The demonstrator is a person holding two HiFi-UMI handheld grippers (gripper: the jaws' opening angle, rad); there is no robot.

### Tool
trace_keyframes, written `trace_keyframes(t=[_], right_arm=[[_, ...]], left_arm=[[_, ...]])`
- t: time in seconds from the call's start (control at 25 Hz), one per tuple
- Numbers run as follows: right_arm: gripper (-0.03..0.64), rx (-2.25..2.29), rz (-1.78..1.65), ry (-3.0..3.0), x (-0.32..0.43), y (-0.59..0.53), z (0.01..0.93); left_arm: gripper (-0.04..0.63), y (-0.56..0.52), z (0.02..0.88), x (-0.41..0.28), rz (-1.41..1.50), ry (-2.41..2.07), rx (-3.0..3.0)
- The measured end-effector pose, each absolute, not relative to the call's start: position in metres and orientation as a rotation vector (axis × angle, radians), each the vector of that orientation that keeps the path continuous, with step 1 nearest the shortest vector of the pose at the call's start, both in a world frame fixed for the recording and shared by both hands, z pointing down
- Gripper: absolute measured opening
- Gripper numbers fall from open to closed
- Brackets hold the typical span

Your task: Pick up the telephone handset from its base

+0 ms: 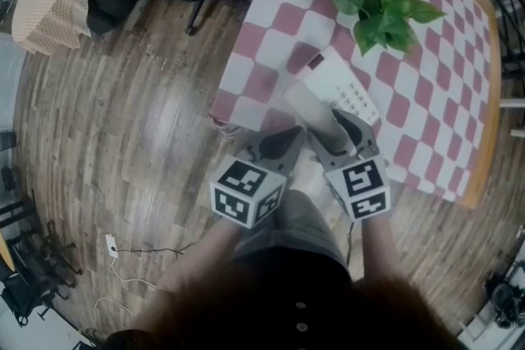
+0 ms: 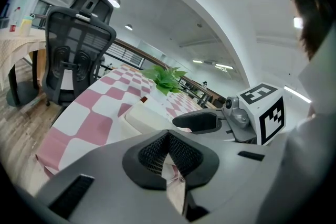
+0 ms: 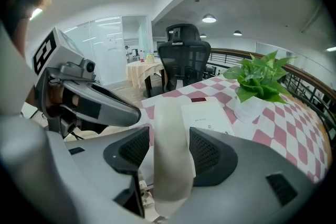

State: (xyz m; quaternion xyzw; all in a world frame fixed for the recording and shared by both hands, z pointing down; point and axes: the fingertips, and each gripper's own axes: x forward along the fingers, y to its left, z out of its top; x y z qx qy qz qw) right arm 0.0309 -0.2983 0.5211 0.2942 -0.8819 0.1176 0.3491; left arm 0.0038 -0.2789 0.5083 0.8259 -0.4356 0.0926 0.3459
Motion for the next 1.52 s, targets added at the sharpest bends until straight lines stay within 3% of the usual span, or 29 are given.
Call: trace_keyframes(t=[1.52], right_arm=[[0.221,0.729,0.102,-2.188,0.024,-0.305,0.535]], left_arm=[[0.006,-0.287,0.512,-0.02,0.227,-1.227,2.112]])
